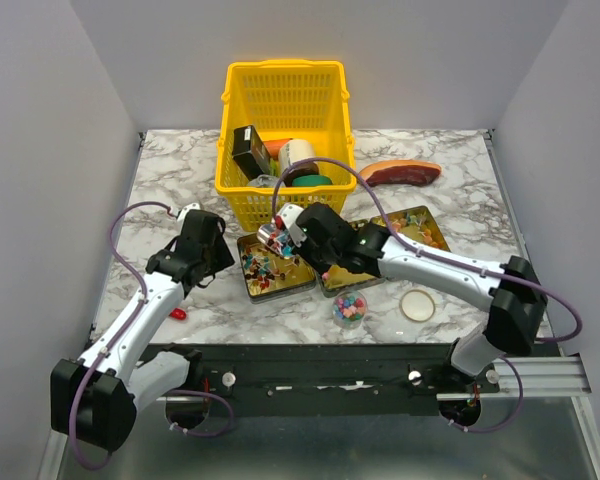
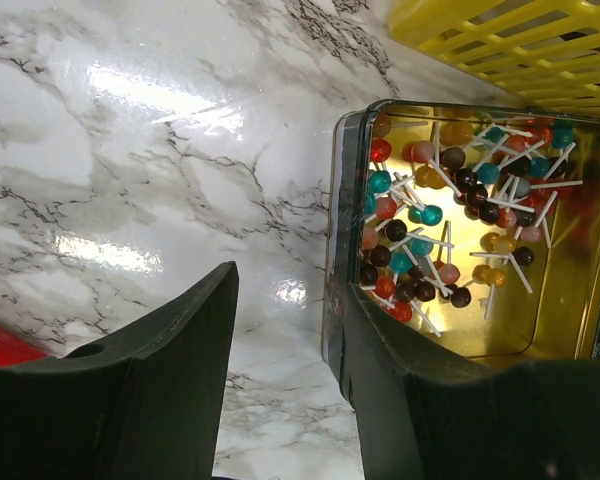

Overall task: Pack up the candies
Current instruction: Scoop the fake candies from the storage box, then place the fake candies in the packing bottle.

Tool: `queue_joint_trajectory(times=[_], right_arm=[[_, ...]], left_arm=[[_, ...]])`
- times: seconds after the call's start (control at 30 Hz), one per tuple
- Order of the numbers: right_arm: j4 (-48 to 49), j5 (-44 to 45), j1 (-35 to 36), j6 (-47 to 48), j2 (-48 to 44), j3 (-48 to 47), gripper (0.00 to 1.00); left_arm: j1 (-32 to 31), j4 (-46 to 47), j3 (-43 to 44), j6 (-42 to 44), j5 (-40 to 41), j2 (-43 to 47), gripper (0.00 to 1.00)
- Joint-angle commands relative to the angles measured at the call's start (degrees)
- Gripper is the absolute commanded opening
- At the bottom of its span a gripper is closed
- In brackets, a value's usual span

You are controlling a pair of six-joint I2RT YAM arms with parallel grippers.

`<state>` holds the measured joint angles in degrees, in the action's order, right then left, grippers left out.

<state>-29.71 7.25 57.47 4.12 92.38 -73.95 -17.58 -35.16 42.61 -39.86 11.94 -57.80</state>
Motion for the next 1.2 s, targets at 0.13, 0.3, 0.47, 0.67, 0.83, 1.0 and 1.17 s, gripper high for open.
queue_joint_trajectory(times=[0.13, 0.3, 0.47, 0.67, 0.83, 1.0, 1.17], right_arm=[[-10.0, 4.6, 0.1, -6.4, -12.3, 4.9, 0.01], [-14.7, 6.4, 0.2, -10.1, -20.1, 9.2, 0.01], [-23.6, 6.6, 0.2, -15.6, -24.3, 11.2, 0.01], [-31.2, 4.5, 0.2, -22.2, -29.2, 13.4, 0.01], [-33.7, 2.3, 0.3, -24.8, -30.7, 12.3, 0.01], [-34.2, 1.6, 0.4, -28.2, -33.7, 13.4, 0.01], [-35.8, -0.6, 1.3, -30.7, -33.3, 14.3, 0.01]], left_arm=[[0.4, 2.6, -0.4, 0.8, -0.9, -1.7, 0.57], [0.6, 3.6, -0.2, 1.1, -1.7, -3.3, 0.57], [0.6, 4.7, -0.1, 1.2, -2.7, -5.2, 0.58], [0.6, 5.7, 0.5, 1.3, -3.6, -6.8, 0.57], [0.6, 6.0, 0.7, 1.2, -4.3, -7.7, 0.57], [0.6, 6.1, 0.6, 1.2, -4.2, -8.3, 0.57], [0.6, 6.2, 0.6, 1.1, -4.3, -8.8, 0.57]])
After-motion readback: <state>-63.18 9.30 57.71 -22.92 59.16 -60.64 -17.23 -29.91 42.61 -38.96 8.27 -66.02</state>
